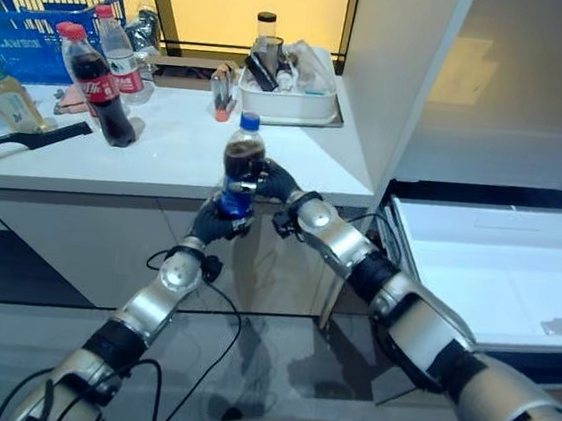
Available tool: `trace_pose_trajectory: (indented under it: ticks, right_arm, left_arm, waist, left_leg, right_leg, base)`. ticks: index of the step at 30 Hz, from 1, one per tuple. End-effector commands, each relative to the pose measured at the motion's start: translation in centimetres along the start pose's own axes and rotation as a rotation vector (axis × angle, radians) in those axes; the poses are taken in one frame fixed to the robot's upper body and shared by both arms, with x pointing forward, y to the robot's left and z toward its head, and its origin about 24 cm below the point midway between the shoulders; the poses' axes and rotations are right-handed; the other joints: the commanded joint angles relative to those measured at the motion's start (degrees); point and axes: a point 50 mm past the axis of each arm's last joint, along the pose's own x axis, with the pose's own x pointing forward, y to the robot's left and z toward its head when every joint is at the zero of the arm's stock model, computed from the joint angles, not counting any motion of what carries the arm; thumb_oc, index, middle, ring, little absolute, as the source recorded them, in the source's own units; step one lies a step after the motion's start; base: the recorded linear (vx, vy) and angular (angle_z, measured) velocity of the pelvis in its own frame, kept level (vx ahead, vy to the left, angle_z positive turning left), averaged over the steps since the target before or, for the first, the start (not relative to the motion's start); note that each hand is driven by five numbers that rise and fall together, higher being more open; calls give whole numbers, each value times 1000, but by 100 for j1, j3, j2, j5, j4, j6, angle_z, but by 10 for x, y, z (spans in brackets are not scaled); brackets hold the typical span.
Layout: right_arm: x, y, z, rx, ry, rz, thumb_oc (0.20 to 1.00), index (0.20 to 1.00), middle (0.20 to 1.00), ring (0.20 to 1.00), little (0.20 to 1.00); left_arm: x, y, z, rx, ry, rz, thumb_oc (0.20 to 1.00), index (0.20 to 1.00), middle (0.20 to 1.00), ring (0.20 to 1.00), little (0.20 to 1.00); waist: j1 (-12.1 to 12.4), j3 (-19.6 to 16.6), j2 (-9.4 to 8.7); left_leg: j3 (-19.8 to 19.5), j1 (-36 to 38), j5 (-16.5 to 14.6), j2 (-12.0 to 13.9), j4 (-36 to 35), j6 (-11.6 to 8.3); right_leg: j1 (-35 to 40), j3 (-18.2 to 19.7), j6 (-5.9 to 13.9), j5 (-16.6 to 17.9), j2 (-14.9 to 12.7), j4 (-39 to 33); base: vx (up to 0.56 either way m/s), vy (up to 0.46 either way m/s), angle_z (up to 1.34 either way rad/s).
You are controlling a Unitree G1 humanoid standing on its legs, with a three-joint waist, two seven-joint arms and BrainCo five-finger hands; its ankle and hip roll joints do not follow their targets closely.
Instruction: Take the drinks into the refrigerator
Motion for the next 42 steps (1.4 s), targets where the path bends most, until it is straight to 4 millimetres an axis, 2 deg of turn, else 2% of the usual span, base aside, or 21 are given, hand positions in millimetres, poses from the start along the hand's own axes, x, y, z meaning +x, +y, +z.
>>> trace_pose_trajectory:
  ticks: [1,8,16,17,18,21,26,28,29,30,31,33,34,35,36,37,42]
  right_arm:
    - [8,40,53,161,-197,144,200,200,200,200,200]
    - [7,43,53,209,-197,140,200,200,200,200,200]
    - [7,41,53,177,-191,128,200,200,200,200,200]
    - [7,41,54,171,-198,125,200,200,200,200,200]
    - [6,40,56,167,-207,124,200,200,200,200,200]
    - [5,37,57,162,-220,118,200,200,200,200,200]
    - [2,31,63,153,-256,105,200,200,200,200,200]
    - [-1,22,69,133,-284,85,200,200,200,200,200]
    - [-1,22,68,133,-284,85,200,200,200,200,200]
    - [-4,12,69,119,-294,60,200,200,200,200,200]
    - [-4,12,69,119,-294,60,200,200,200,200,200]
    - [-8,-2,71,106,-313,26,200,200,200,200,200]
    - [-9,-2,70,106,-313,26,200,200,200,200,200]
    - [-12,-10,72,94,-326,7,200,200,200,200,200]
    - [-12,-10,72,94,-325,7,200,200,200,200,200]
    - [-16,-20,75,78,-345,-16,200,200,200,200,200]
    - [-25,-41,73,70,-360,-79,200,200,200,200,200]
  left_arm:
    - [31,0,119,-23,-495,-11,200,200,200,200,200]
    - [33,-6,113,-63,-455,-25,200,200,200,200,200]
    - [33,-7,113,-70,-451,-36,200,200,200,200,200]
    - [33,-6,112,-86,-446,-33,313,313,313,313,313]
    - [32,-6,110,-101,-436,-31,1000,1000,1000,1000,1000]
    - [31,-6,105,-130,-413,-32,1000,1000,1000,1000,1000]
    - [27,-11,81,-185,-318,-25,1000,1000,1000,1000,1000]
    - [24,-13,63,-210,-240,-25,1000,1000,1000,1000,1000]
    - [24,-13,63,-211,-240,-25,1000,1000,1000,1000,1000]
    - [20,-14,50,-230,-193,-31,1000,1000,1000,1000,1000]
    - [20,-14,50,-231,-193,-31,1000,1000,1000,1000,1000]
    - [11,-13,32,-263,-131,-30,1000,1000,1000,1000,1000]
    - [11,-13,32,-263,-130,-31,1000,1000,1000,1000,1000]
    - [4,-15,19,-288,-82,-36,1000,1000,1000,1000,1000]
    - [4,-15,19,-288,-81,-37,1000,1000,1000,1000,1000]
    - [-2,-17,9,-300,-44,-43,1000,1000,1000,1000,1000]
    - [-14,-20,-4,-336,0,-57,1000,1000,1000,1000,1000]
  waist:
    - [54,-31,-175]
    - [48,-42,-178]
    - [62,-45,-169]
    - [67,-33,-165]
    - [63,-29,-163]
    - [61,-20,-152]
    - [46,2,-150]
    - [35,29,-156]
    - [36,27,-154]
    - [39,41,-155]
    - [40,39,-154]
    - [56,55,-167]
    - [57,52,-166]
    - [67,75,-176]
    - [68,73,-175]
    - [74,99,-185]
    - [82,123,-197]
  left_leg:
    - [296,261,-652,-227,10,264]
    - [336,267,-646,-217,10,258]
    - [308,239,-617,-196,10,243]
    - [309,226,-606,-193,10,242]
    - [310,224,-605,-192,10,244]
    - [318,225,-598,-190,10,242]
    - [323,218,-589,-187,10,242]
    - [334,210,-579,-184,10,240]
    - [335,210,-579,-184,10,240]
    - [336,203,-577,-180,10,240]
    - [336,202,-577,-179,10,240]
    - [339,192,-575,-173,10,243]
    - [339,192,-576,-173,10,243]
    - [349,190,-574,-168,10,245]
    - [350,191,-574,-168,10,245]
    - [345,178,-569,-163,10,245]
    - [343,161,-570,-157,10,246]
  right_leg:
    - [170,355,255,-385,-196,28]
    - [159,406,243,-378,-176,28]
    - [130,412,227,-366,-162,28]
    - [119,408,220,-363,-154,28]
    - [110,409,220,-358,-153,28]
    - [105,413,224,-354,-152,28]
    - [99,417,220,-348,-149,28]
    - [82,419,225,-334,-148,28]
    - [82,420,225,-334,-148,28]
    - [72,421,224,-328,-145,28]
    - [71,421,224,-328,-145,28]
    - [52,430,228,-316,-142,28]
    - [51,431,228,-316,-142,28]
    - [50,433,228,-314,-139,28]
    - [50,434,229,-314,-139,28]
    - [32,439,233,-309,-136,28]
    - [13,443,241,-306,-132,28]
  base:
    - [-18,-10,-4]
    - [-15,-9,-5]
    - [0,0,0]
    - [0,0,0]
    - [0,0,0]
    - [0,0,0]
    - [0,0,0]
    - [0,0,0]
    - [0,0,0]
    - [0,0,0]
    - [0,0,0]
    - [0,0,0]
    - [0,0,0]
    - [0,0,0]
    - [0,0,0]
    - [-10,-12,-3]
    - [-1,-6,-2]
